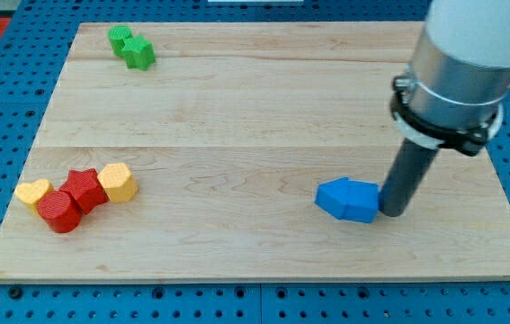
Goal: Slide the bleu blocks to the top right side of the yellow heart
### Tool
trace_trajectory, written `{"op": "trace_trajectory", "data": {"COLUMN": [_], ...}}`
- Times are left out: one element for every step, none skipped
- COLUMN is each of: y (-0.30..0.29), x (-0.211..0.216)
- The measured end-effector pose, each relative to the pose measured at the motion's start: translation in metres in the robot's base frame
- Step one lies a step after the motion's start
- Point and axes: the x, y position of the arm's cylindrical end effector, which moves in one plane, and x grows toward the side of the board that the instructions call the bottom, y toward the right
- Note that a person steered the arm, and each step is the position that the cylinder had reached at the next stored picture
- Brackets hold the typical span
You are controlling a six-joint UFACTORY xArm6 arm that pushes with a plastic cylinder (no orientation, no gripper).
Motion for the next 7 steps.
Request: {"op": "trace_trajectory", "data": {"y": [-0.037,-0.076,-0.118,-0.16,-0.192,-0.217,-0.236], "x": [0.0,0.0,0.0,-0.001,-0.009,-0.024,-0.046]}}
